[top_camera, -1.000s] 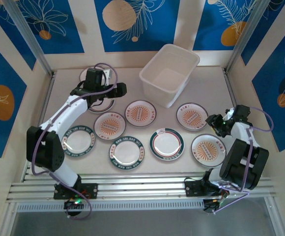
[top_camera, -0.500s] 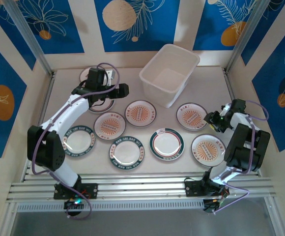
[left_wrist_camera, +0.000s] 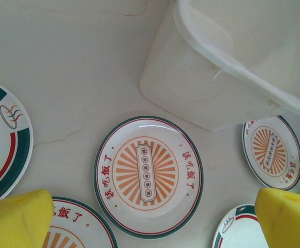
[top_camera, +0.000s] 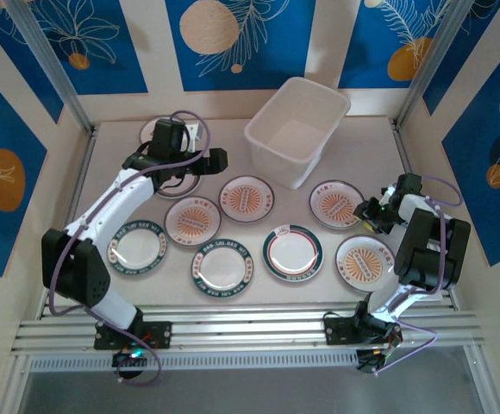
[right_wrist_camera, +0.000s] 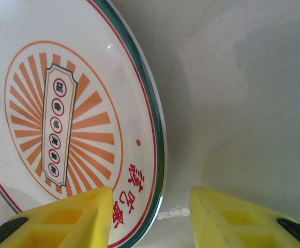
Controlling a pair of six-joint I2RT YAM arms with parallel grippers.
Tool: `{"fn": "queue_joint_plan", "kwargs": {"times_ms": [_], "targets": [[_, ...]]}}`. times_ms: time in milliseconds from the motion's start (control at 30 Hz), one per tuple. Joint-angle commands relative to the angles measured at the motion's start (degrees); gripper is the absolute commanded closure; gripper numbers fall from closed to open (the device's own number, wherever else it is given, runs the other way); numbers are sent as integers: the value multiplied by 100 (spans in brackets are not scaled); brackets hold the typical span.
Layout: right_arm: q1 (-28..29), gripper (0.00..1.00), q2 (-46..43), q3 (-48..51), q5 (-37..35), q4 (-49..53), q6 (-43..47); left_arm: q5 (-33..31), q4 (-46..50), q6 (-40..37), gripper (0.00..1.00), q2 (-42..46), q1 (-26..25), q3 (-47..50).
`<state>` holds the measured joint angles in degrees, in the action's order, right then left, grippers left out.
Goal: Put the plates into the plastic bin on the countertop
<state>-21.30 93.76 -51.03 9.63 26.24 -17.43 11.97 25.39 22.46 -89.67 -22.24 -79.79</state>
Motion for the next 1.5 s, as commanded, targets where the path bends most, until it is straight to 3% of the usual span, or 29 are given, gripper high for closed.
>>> {"fn": "queue_joint_plan", "kwargs": {"times_ms": [0,267,800,1200,1467], "targets": [[49,56,138,-124,66,70,69,-60,220,22,0,348,-147,-29],[68,60,238,-56,156,-55,-2,-159,142,117,0,588,-245,89],[192,65,452,-381,373,-117,-195,-24,164,63,0,-29,-368,-260],[482,72,751,-753,-34,285,-183,71,197,-89,0,-410,-377,-511],[626,68,950,-1035,-369,640,-370,108,296,-263,0,-498,-373,-571]]}}
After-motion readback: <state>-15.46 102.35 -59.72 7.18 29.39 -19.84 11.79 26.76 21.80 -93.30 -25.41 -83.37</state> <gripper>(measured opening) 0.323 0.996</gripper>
